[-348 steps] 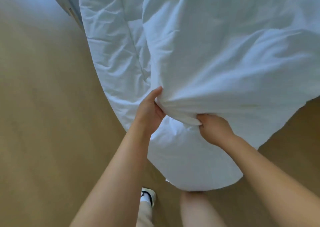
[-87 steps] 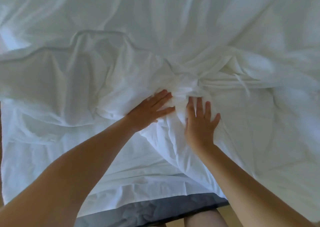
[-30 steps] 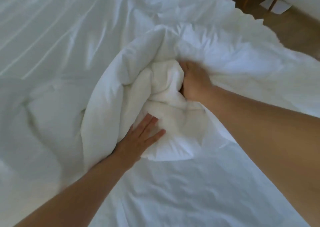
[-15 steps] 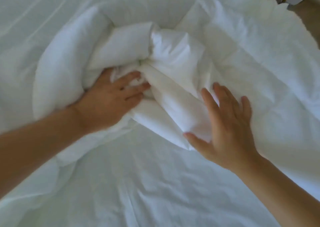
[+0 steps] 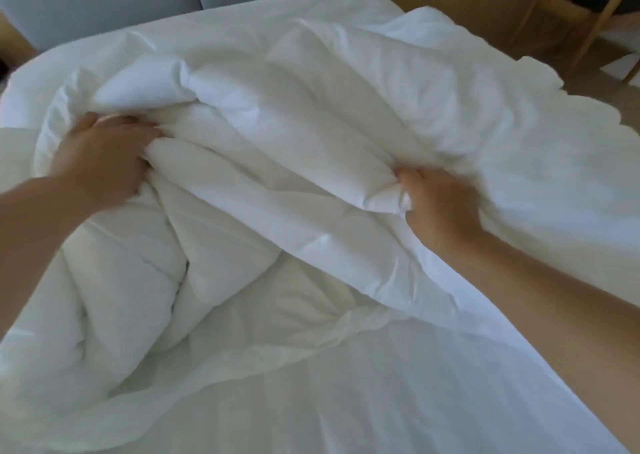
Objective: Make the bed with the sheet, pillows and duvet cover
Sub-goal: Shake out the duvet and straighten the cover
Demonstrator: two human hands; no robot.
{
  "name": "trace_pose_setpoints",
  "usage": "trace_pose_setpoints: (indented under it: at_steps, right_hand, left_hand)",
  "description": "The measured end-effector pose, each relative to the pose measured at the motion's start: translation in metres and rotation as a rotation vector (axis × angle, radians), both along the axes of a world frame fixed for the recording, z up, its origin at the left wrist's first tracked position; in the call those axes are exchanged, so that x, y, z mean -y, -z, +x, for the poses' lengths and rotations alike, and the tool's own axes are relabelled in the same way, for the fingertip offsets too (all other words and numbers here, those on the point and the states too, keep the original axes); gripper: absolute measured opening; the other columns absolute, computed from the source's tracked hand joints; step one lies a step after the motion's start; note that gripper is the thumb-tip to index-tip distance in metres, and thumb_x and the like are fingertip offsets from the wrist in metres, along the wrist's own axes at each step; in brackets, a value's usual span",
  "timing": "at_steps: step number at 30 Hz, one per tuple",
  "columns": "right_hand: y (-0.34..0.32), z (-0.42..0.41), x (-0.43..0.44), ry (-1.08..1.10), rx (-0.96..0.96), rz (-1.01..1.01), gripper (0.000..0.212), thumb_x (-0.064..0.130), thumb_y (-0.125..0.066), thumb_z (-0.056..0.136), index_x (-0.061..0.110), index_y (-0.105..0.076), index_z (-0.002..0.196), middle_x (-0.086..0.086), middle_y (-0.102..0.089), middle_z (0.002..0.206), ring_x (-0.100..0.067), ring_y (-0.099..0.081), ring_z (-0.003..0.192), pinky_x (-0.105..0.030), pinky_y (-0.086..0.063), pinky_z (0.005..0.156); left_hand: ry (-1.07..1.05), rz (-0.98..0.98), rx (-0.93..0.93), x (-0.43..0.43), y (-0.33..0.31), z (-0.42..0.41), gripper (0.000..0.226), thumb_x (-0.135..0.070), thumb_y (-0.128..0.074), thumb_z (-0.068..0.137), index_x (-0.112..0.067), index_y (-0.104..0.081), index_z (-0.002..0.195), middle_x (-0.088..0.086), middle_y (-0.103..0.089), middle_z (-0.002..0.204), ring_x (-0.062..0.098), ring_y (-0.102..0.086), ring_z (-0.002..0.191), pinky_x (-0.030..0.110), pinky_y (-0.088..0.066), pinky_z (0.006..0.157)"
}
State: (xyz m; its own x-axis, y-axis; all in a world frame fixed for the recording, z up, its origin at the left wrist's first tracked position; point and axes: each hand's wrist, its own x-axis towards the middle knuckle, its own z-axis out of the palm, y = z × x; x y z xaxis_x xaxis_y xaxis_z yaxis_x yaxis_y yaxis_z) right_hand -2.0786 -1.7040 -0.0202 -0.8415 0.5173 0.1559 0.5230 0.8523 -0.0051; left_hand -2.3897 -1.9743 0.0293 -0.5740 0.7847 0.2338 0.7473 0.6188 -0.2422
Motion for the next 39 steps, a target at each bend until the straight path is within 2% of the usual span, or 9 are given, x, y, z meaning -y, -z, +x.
trace_pose_setpoints:
  at_steps: [3, 10, 15, 24, 28, 32, 34, 37, 39]
  right_hand:
    - [-0.004, -0.086, -0.019, -0.01, -0.214, 0.094, 0.036, 0.003, -0.061, 0.071, 0.012, -0.059, 0.106, -0.011, -0.065, 0.096, -0.033, -0.059, 0.091, -0.04, -0.032, 0.082]
    - [0.131, -0.18, -0.032, 0.074, -0.11, 0.038, 0.027, 0.019, -0.047, 0.094, 0.007, -0.052, 0.118, -0.014, -0.058, 0.114, -0.03, -0.05, 0.113, -0.052, -0.007, 0.111]
    - [0.15, -0.217, -0.062, 0.046, -0.148, 0.062, 0.039, 0.028, -0.052, 0.091, -0.002, -0.053, 0.117, -0.023, -0.06, 0.111, -0.039, -0.054, 0.107, -0.056, -0.01, 0.109]
    - [0.142, -0.209, -0.052, 0.076, -0.183, -0.013, 0.073, 0.043, -0.011, 0.073, -0.004, -0.054, 0.11, -0.024, -0.061, 0.107, -0.038, -0.056, 0.103, -0.043, -0.022, 0.104]
    - [0.133, -0.19, -0.051, 0.068, -0.142, -0.241, 0.049, 0.035, -0.049, 0.09, 0.007, -0.044, 0.13, -0.02, -0.056, 0.124, -0.035, -0.05, 0.115, -0.037, -0.031, 0.098]
    - [0.121, -0.158, -0.023, 0.062, -0.22, -0.337, 0.062, 0.029, -0.049, 0.093, 0.005, -0.024, 0.144, -0.018, -0.035, 0.146, -0.034, -0.035, 0.132, -0.038, -0.022, 0.109]
    - [0.117, -0.126, 0.01, 0.037, -0.367, -0.309, 0.062, 0.013, -0.047, 0.091, 0.002, -0.021, 0.146, -0.021, -0.027, 0.149, -0.035, -0.028, 0.136, -0.037, -0.017, 0.111]
    - [0.131, -0.061, 0.072, -0.077, -0.321, -0.452, 0.065, 0.004, -0.049, 0.084, 0.004, -0.026, 0.145, -0.019, -0.024, 0.152, -0.031, -0.023, 0.139, -0.035, -0.016, 0.112]
    - [0.15, -0.011, 0.106, -0.284, 0.013, -0.402, 0.064, 0.011, -0.048, 0.086, 0.013, -0.026, 0.146, -0.01, -0.017, 0.156, -0.024, -0.017, 0.143, -0.035, -0.012, 0.114]
  left_hand:
    - [-0.178, 0.189, 0.05, 0.007, 0.023, -0.005, 0.042, -0.001, -0.051, 0.082, -0.017, -0.062, 0.12, 0.013, -0.057, 0.127, 0.033, -0.046, 0.123, 0.044, -0.026, 0.102]
    - [-0.127, 0.179, 0.181, -0.004, 0.154, -0.016, 0.052, -0.028, -0.047, 0.09, 0.001, -0.048, 0.133, 0.021, -0.046, 0.14, 0.035, -0.039, 0.132, 0.058, -0.008, 0.11]
    - [-0.084, 0.172, 0.203, -0.029, 0.176, -0.057, 0.085, -0.053, -0.016, 0.076, 0.002, -0.05, 0.13, 0.023, -0.05, 0.135, 0.04, -0.04, 0.129, 0.062, -0.012, 0.11]
    - [0.003, 0.23, 0.268, -0.03, 0.172, -0.045, 0.086, -0.054, -0.013, 0.077, 0.008, -0.057, 0.118, 0.027, -0.057, 0.12, 0.041, -0.048, 0.118, 0.061, -0.027, 0.104]
    - [-0.158, 0.268, 0.461, -0.035, 0.153, -0.02, 0.065, -0.045, -0.024, 0.088, 0.003, -0.051, 0.124, 0.022, -0.052, 0.127, 0.036, -0.042, 0.124, 0.053, -0.023, 0.108]
    - [-0.317, 0.761, 0.729, -0.031, 0.122, 0.028, 0.027, -0.015, -0.047, 0.091, -0.02, -0.058, 0.115, 0.006, -0.06, 0.115, 0.025, -0.058, 0.1, 0.027, -0.046, 0.079]
    - [-0.26, 0.967, 0.496, -0.017, 0.122, 0.093, 0.038, -0.015, -0.045, 0.088, -0.017, -0.055, 0.125, 0.007, -0.058, 0.121, 0.021, -0.055, 0.103, 0.013, -0.041, 0.082]
    - [0.036, 0.549, 0.478, 0.005, 0.165, 0.21, 0.059, -0.041, -0.047, 0.087, -0.011, -0.044, 0.137, 0.007, -0.048, 0.137, 0.018, -0.045, 0.123, 0.016, -0.027, 0.102]
    - [-0.148, 0.204, 0.67, 0.021, 0.194, 0.258, 0.074, -0.054, -0.047, 0.088, -0.013, -0.028, 0.147, 0.004, -0.038, 0.146, 0.02, -0.041, 0.13, 0.026, -0.028, 0.107]
